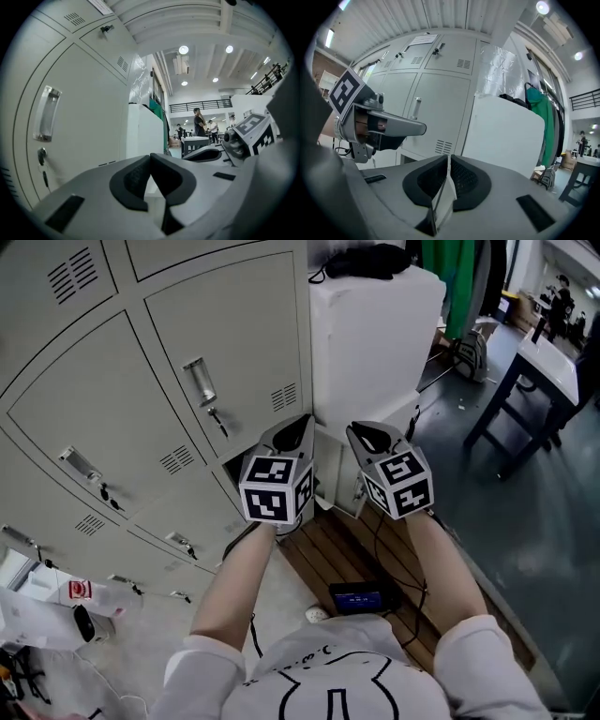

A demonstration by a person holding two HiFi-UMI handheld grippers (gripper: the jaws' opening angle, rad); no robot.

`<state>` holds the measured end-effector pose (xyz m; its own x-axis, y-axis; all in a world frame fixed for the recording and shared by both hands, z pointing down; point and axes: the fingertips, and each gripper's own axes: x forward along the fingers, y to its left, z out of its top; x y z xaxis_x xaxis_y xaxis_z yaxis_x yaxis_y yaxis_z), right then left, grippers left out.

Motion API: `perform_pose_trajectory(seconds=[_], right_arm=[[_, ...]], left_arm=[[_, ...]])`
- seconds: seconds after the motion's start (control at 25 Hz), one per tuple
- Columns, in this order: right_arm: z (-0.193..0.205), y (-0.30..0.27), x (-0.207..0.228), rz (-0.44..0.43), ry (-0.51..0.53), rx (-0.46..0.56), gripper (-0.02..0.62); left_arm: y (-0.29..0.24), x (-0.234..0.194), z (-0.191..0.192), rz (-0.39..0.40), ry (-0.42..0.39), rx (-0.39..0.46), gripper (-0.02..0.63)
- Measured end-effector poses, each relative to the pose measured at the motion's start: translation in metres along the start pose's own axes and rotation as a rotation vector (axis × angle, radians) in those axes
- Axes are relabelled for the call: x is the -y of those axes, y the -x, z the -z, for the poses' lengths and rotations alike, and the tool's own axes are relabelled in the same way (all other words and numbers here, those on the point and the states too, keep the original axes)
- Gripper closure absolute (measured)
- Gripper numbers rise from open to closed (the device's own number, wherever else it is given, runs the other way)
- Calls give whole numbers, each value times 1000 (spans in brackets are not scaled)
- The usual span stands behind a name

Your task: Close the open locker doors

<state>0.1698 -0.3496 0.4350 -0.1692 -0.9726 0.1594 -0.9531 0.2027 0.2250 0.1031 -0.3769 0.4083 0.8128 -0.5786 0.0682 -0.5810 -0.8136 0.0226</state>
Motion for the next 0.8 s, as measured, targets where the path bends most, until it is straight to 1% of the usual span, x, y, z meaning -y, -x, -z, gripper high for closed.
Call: perform_pose_trajectory(seconds=[0.16,0.32,0.44,0.6,0.8], right_arm=[[49,-1,13,-6,-6,-98,551],[94,1,20,-15,-10,-182,545],[122,4,28,-7,-27,-231,525],[149,4,37,15,-53,-282,499],[173,-4,48,18,-67,-352,485]], left_arm=[[-18,8,32,4,31,-50,581],[-29,11,66,-5,42,-117,582],[-36,15,87,-8,59,-154,582],[-40,18,102,-8,57,-184,581],[-46,18,108,-7,68,-214,581]])
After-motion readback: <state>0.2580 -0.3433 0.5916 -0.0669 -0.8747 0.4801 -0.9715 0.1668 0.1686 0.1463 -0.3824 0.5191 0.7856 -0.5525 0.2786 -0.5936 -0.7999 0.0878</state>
